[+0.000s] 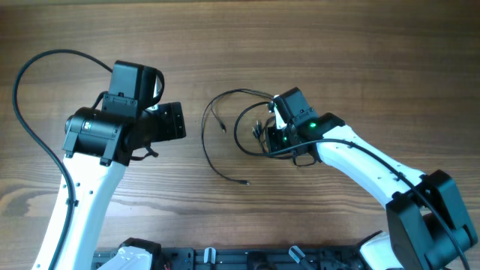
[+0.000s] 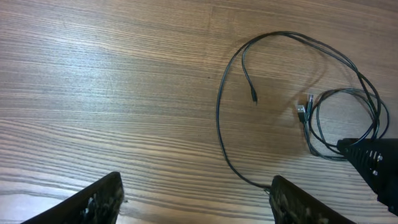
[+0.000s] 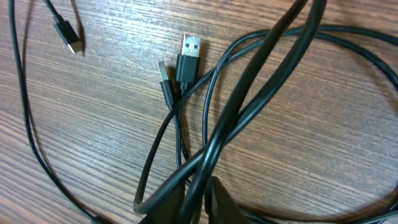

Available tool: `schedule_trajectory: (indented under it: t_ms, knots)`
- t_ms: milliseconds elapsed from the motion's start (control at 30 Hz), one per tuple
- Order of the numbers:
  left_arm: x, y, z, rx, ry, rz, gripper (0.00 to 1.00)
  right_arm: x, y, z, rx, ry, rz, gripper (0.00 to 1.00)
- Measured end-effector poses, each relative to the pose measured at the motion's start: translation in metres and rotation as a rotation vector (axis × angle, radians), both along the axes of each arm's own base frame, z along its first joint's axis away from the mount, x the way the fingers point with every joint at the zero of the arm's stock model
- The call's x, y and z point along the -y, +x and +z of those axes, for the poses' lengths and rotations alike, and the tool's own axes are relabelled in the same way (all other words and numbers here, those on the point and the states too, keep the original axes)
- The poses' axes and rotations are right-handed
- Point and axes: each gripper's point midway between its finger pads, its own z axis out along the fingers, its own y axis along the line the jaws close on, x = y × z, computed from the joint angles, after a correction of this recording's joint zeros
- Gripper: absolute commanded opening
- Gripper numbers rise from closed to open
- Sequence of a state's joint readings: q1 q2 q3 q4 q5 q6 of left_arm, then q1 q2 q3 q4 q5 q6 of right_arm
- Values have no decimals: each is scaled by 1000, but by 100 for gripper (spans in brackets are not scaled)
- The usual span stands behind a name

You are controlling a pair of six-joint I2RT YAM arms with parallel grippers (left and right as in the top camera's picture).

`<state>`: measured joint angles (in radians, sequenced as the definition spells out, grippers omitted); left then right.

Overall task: Untangle cables
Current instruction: 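Lower the right gripper onto the cable bundle and grasp a strand, then lift the grasped cable with the right gripper and carry it off right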

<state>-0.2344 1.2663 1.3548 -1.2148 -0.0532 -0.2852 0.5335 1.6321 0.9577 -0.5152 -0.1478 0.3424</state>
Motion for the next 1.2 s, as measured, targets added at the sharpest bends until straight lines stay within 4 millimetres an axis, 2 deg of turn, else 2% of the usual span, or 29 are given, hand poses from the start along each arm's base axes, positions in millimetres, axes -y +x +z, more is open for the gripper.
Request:
schedule_trajectory:
  t_ms: [100,133,367,433,533,667,800,967,1200]
  knots:
    - [0,-2,-1,-7,2,0,77,0,1,0,3,1,1,13]
    - [0,-2,-1,-8,2,0,77,-1,1,1,7,2,4,4]
    - [0,-2,-1,-9,2,0,77,-1,6,2,39,-11,35,4]
    - [0,-2,-1,-9,2,0,77,2,2,1,26,-31,55,4]
    - [-1,-2,-1,-11,2,-1,77,9,-3,13,-14,-86,73,4]
    - [0,-3,-1,-12,2,0,75,3,20,67,53,-115,121,4]
    - [5,-3,-1,-15,-27,-15,74,-4,54,149,230,-126,148,4]
    - [19,-6,0,-27,-91,-67,73,-8,77,240,429,-93,138,4]
    - [61,-20,7,-41,-257,-328,74,-10,83,319,599,-27,113,4]
